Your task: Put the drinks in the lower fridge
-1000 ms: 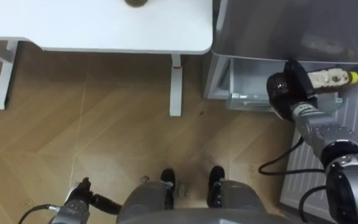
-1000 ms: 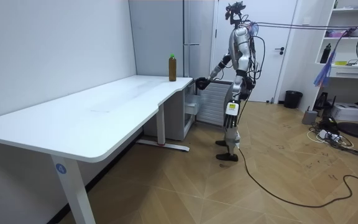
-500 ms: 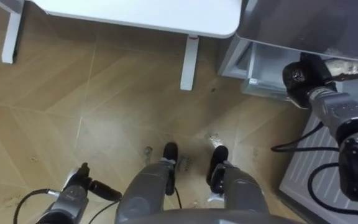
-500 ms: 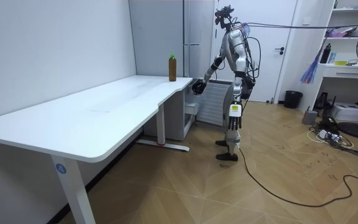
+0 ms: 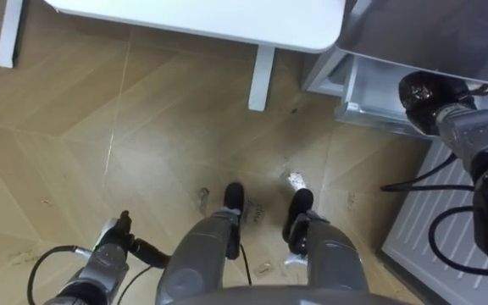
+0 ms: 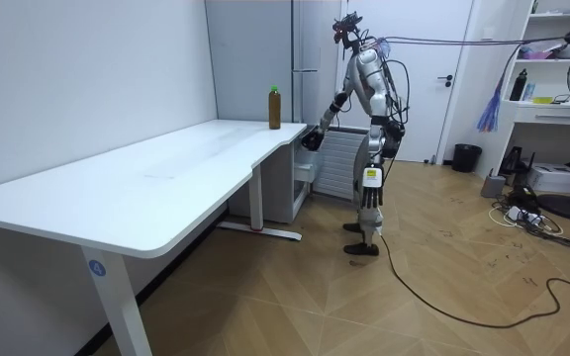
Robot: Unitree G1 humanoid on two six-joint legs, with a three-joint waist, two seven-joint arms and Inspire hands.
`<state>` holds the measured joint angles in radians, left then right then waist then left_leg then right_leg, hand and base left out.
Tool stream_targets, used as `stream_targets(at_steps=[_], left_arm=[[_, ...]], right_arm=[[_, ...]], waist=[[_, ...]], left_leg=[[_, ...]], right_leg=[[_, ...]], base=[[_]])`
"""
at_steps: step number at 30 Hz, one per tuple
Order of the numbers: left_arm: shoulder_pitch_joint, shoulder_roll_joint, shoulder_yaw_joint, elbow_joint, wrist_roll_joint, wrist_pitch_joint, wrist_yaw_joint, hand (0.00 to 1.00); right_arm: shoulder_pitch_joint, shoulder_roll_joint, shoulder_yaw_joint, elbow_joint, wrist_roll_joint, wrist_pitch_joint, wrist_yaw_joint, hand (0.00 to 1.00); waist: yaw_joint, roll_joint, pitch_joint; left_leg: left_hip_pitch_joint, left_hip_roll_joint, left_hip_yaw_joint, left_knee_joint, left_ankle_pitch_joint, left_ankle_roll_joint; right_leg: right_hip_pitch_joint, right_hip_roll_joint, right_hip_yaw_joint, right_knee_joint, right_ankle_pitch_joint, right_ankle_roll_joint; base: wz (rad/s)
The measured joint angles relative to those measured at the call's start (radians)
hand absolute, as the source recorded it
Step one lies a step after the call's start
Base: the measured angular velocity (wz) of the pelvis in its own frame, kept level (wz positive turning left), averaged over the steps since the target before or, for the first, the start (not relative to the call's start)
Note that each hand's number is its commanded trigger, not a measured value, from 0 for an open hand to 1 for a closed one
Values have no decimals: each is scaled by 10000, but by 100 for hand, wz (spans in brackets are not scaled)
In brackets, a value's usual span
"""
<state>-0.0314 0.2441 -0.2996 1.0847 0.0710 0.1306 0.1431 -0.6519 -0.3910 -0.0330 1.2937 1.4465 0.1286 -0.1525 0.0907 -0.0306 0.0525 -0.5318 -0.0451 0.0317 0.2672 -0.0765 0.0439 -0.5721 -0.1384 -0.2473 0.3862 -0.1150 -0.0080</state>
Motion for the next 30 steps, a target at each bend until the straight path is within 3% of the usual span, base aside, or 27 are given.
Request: stream_targets(at_steps=[30], left_arm=[[-159, -1, 16, 364, 66, 9, -315, 0]], right_arm=[[-181, -91, 14, 402, -42, -59, 34, 0]], waist=[[6, 54, 42]], left_leg=[[207, 1, 201, 4, 22, 37]], right_leg=[[194, -67, -1, 84, -101, 35]], base=[[0]])
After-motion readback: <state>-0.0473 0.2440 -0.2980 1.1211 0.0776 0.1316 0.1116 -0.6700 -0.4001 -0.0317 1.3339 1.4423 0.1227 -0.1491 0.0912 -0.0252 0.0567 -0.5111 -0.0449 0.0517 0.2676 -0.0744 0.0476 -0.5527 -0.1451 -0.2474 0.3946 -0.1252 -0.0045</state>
